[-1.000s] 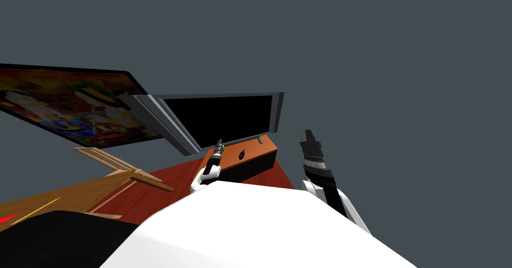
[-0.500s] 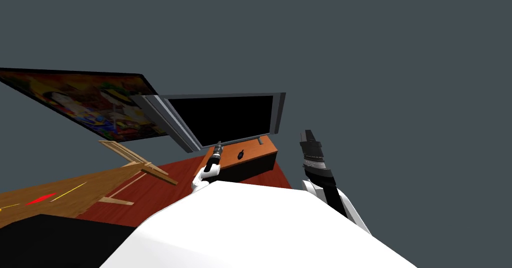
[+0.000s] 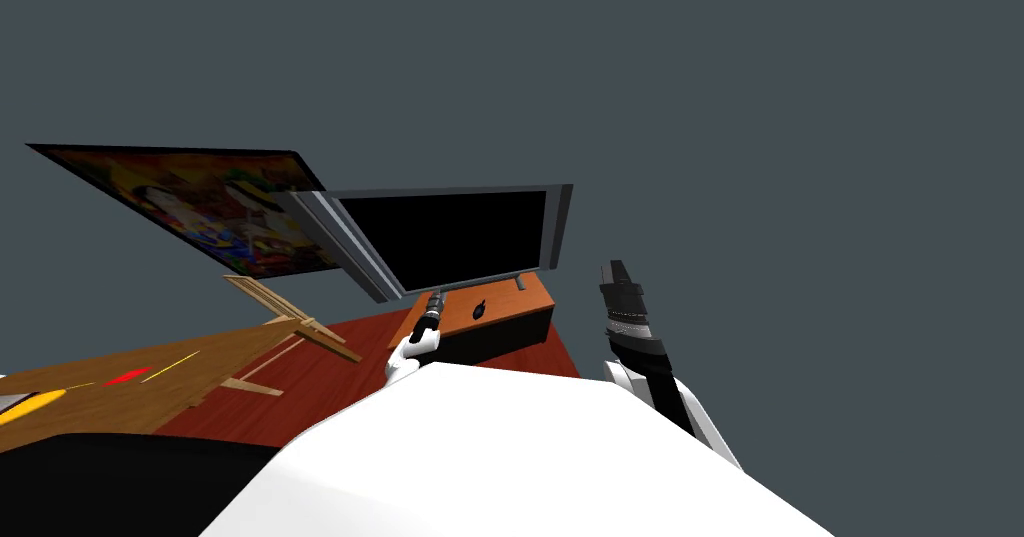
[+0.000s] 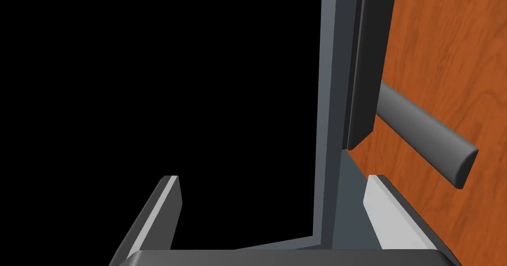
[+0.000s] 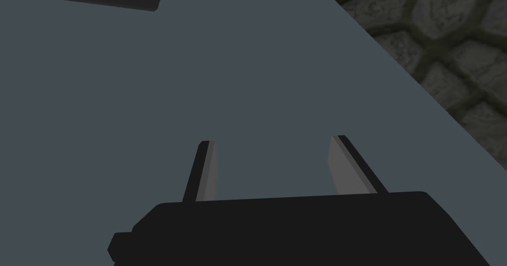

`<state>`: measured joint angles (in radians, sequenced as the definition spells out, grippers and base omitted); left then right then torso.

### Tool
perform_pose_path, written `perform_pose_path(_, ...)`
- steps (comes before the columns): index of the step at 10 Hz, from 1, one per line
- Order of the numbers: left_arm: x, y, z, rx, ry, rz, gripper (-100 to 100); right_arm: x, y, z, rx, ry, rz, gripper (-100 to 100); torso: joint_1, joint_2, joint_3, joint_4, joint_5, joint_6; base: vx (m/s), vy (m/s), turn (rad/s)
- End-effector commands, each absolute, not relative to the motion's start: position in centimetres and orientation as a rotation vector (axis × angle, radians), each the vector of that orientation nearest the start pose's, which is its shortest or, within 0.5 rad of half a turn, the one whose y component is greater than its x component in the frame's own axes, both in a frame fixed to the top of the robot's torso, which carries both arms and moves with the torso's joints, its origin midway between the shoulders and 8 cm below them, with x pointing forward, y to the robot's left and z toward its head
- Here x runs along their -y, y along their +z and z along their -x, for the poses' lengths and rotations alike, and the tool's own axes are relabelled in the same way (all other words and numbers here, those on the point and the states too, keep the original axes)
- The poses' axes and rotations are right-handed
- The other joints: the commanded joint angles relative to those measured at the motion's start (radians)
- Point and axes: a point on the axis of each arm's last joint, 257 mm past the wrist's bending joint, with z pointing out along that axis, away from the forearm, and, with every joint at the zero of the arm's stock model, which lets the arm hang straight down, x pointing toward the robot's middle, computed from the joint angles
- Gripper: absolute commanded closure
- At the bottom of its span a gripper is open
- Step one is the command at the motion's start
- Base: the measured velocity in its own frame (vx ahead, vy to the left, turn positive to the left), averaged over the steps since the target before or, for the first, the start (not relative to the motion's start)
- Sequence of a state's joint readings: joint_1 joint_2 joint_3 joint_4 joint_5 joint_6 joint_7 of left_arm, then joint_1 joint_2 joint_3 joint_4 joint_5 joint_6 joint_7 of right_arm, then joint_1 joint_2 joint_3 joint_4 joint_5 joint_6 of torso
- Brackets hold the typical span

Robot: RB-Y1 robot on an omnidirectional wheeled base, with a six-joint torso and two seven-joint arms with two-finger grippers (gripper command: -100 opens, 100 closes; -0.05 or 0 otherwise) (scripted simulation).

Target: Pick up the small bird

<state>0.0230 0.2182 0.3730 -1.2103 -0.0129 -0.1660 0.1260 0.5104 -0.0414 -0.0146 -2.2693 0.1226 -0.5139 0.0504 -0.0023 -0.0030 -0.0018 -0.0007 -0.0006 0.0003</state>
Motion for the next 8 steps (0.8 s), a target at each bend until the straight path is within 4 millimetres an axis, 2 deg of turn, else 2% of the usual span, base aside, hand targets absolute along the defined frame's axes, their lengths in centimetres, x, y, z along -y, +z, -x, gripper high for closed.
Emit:
perform_pose_path(1,-51.3,-33.7,-46.9,-1.035,-0.753,1.488,-100,26.6,1.7,-34.5,-0.733,1.161,-0.531,0,0.0,0.0,0.0,0.0,0.0,0.0,0.052,-0.135,0.271)
perform_pose_path(2,-51.3,-35.1,-46.4,-1.047,-0.738,1.514,-100,26.6,1.7,-34.5,-0.733,1.161,-0.531,0,-0.004,-0.002,-0.001,0.0,-0.001,0.0,0.043,-0.124,0.087)
perform_pose_path(3,-51.9,-35.5,-46.8,-1.038,-0.727,1.546,-100,26.6,1.7,-34.5,-0.732,1.161,-0.531,0,-0.004,-0.002,-0.001,0.0,-0.001,0.001,0.048,-0.099,0.097)
perform_pose_path(4,-51.9,-37.1,-46.1,-1.052,-0.71,1.575,-100,26.6,1.7,-34.5,-0.732,1.161,-0.531,0,-0.003,-0.003,-0.001,0.0,-0.001,0.0,0.029,-0.074,0.056)
perform_pose_path(5,-51.9,-37.2,-46.1,-1.052,-0.709,1.576,-100,26.6,1.7,-34.5,-0.732,1.161,-0.531,0,-0.002,-0.002,-0.001,0.0,-0.001,0.0,0.001,-0.03,-0.007)
perform_pose_path(8,-52.6,-40.1,-45.9,-1.051,-0.67,1.677,-100,26.6,1.7,-34.5,-0.732,1.161,-0.531,0,0.0,-0.001,0.0,0.0,0.0,0.001,0.026,-0.067,0.109)
